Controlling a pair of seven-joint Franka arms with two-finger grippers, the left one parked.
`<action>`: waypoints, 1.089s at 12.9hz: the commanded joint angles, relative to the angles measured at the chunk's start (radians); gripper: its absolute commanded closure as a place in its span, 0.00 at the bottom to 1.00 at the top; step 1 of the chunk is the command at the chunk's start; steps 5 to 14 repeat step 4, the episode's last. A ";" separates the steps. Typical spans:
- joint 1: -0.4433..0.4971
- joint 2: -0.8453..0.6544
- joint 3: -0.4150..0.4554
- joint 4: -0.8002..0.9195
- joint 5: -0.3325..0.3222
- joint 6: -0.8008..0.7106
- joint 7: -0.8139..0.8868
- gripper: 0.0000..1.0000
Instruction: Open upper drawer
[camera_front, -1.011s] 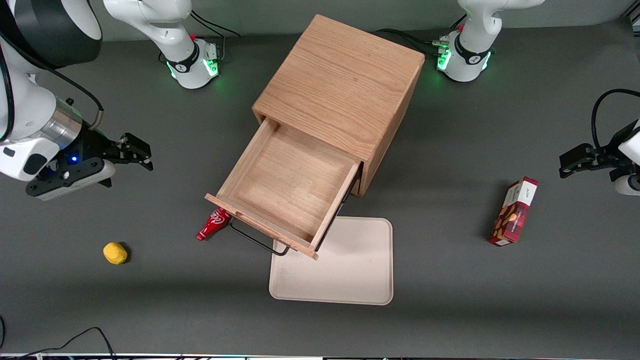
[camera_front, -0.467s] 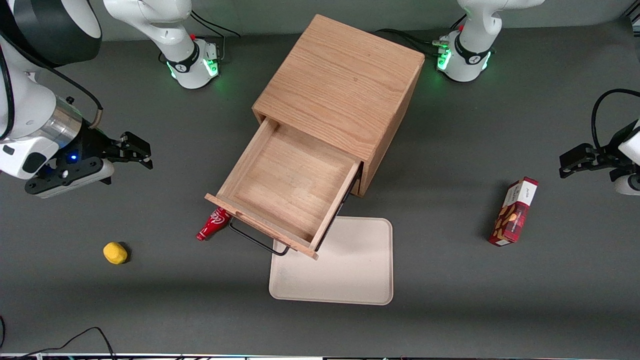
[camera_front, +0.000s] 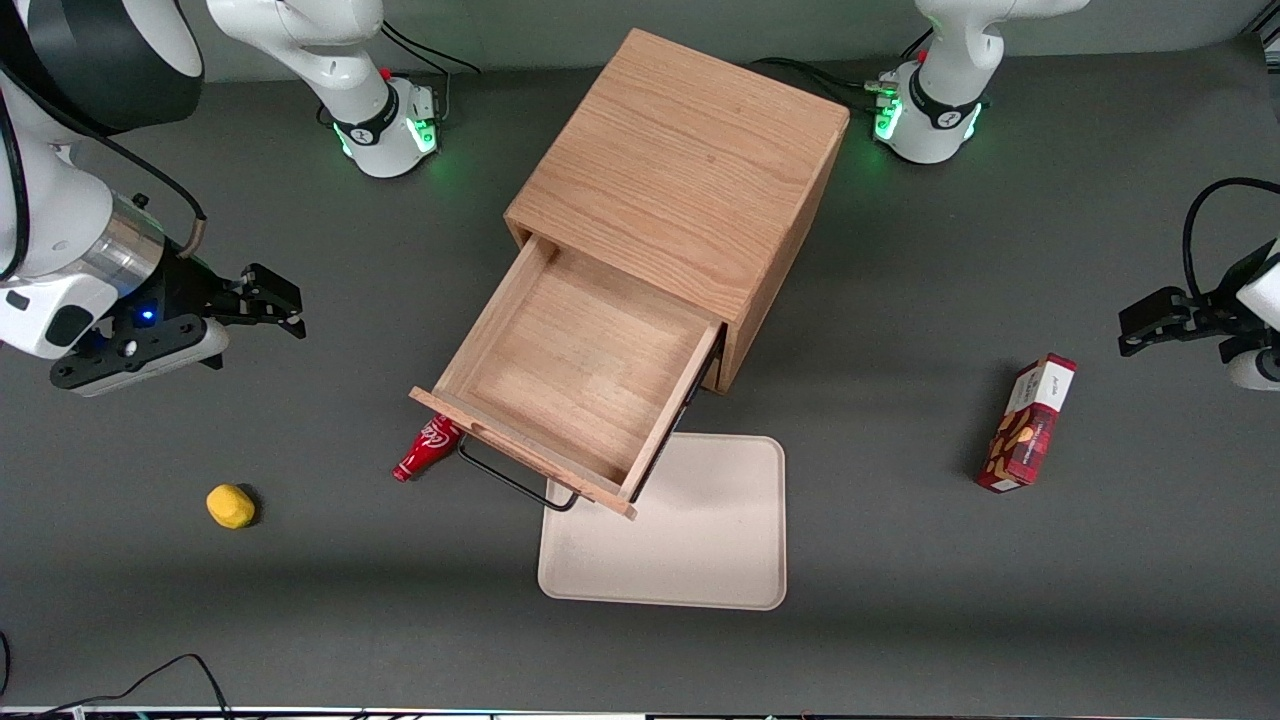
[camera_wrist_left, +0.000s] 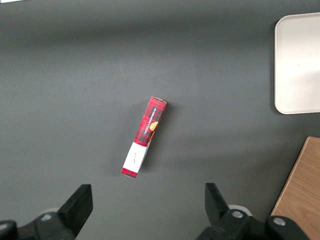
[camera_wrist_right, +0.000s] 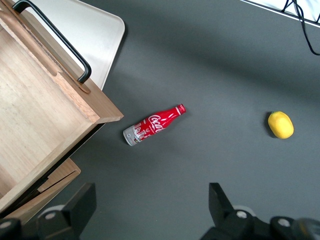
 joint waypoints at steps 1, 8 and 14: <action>-0.181 -0.184 -0.006 -0.191 -0.013 -0.035 0.299 0.00; -0.175 -0.181 -0.006 -0.190 -0.018 -0.027 0.298 0.00; -0.175 -0.181 -0.006 -0.190 -0.018 -0.027 0.298 0.00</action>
